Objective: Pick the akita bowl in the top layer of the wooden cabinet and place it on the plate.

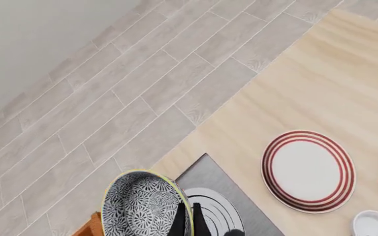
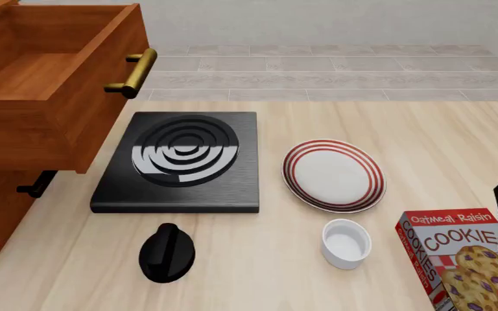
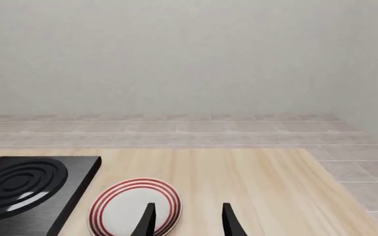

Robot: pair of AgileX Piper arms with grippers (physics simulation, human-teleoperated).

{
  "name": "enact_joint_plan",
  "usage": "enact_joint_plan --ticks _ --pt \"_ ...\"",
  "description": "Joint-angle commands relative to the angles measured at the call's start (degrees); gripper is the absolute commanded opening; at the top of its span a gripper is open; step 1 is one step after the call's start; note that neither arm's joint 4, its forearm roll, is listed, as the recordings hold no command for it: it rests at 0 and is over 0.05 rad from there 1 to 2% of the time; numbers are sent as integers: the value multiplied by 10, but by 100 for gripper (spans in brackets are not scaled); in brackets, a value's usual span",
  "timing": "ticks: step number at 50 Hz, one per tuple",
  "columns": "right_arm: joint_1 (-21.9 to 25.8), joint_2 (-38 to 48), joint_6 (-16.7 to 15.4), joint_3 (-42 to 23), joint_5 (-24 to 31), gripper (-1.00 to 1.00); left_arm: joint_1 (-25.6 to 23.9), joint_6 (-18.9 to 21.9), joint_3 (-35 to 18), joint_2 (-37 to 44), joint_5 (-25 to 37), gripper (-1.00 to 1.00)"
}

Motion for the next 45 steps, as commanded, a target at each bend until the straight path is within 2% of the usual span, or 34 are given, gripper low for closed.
enact_joint_plan --ticks 1,16,26,45 --pt "1 0 -1 0 -1 100 -22 1 0 9 -12 -100" --pt "3 0 -6 0 -1 100 -59 -3 17 25 -35 -100" --pt "3 0 -6 1 -2 100 -73 9 -3 43 -34 -100" --pt "3 0 -9 0 -3 100 -110 13 19 68 -61 -100"
